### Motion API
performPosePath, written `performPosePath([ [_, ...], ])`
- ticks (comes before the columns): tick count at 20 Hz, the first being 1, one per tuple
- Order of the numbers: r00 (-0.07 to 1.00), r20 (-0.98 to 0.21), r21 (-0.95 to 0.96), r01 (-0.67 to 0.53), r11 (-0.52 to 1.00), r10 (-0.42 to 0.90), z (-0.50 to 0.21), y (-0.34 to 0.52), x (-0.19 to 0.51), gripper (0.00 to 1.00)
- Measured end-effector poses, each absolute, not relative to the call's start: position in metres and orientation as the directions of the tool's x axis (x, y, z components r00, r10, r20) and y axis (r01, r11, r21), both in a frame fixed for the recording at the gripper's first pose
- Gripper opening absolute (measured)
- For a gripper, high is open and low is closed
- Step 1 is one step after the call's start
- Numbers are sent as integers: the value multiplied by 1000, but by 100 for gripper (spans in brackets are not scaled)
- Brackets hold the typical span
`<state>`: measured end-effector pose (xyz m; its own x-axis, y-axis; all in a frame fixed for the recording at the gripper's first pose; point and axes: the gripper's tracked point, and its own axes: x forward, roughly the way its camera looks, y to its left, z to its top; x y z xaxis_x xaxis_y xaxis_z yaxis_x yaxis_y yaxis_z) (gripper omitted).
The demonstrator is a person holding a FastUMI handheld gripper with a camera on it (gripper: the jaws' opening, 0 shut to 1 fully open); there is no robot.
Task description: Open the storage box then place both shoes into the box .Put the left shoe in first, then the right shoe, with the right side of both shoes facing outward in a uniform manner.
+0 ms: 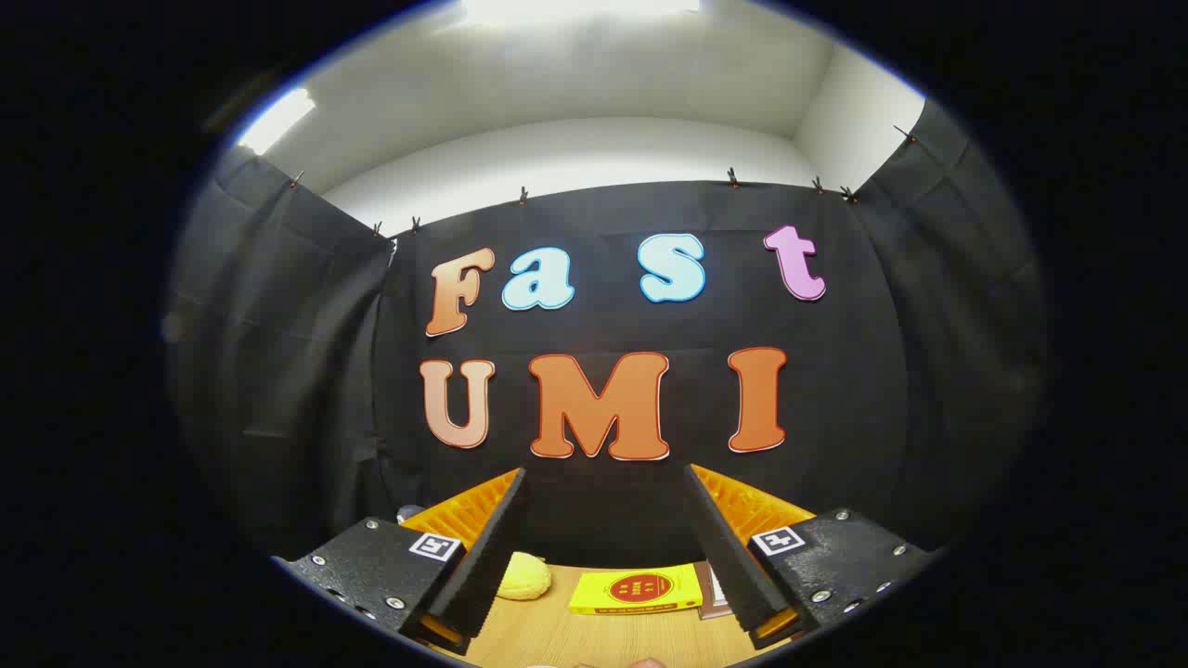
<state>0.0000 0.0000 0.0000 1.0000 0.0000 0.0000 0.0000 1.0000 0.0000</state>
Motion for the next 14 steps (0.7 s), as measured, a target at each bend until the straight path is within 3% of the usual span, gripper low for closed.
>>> performPosePath([
  [14, 996, -72, 60, -55, 997, 60, -23, 25, 1, 98],
])
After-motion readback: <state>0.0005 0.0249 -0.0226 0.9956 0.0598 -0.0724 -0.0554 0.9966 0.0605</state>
